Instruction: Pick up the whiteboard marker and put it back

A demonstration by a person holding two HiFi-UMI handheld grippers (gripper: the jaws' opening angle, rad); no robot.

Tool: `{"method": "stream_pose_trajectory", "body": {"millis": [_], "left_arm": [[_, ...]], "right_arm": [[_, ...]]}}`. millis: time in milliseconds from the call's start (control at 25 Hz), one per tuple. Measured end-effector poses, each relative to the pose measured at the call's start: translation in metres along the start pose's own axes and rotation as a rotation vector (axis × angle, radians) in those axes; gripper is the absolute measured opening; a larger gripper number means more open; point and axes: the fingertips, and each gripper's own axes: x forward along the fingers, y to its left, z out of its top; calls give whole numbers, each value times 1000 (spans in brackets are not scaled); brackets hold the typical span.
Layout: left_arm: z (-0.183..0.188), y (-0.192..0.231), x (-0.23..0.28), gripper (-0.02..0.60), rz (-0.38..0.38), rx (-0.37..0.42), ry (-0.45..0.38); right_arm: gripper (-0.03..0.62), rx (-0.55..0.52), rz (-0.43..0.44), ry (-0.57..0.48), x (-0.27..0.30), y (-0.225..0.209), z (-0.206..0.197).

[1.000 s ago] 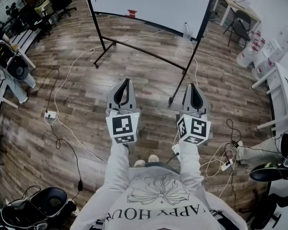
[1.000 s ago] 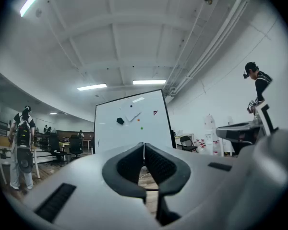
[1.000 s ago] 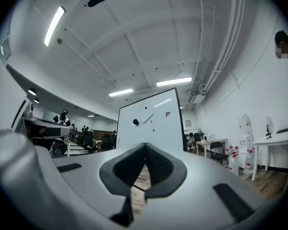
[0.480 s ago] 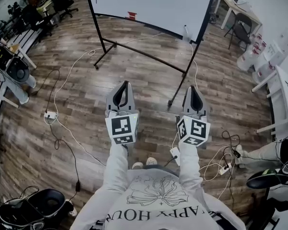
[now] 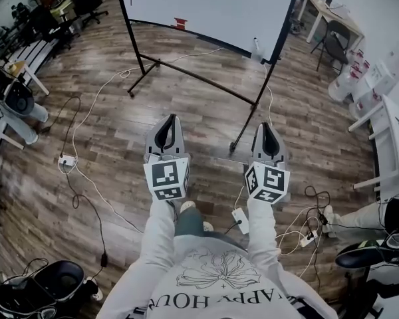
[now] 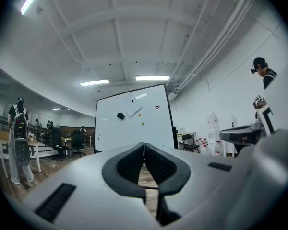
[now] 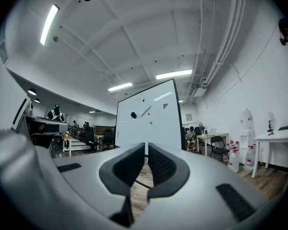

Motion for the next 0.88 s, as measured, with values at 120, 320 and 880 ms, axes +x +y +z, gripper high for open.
{"method": "stream_pose_trajectory", "body": {"millis": [120,320,880], "left_arm": [[-6,0,16,9,-3,6,10],[-14,7,60,9,-15,2,14],[-20,52,261,9,-96,6,16]], "right_arm": [[5,-2,-12,5,13,-10,-3],[5,-4,-32,27,52,-20,-15],[54,-19,-103,20,241,-40,-11]]}}
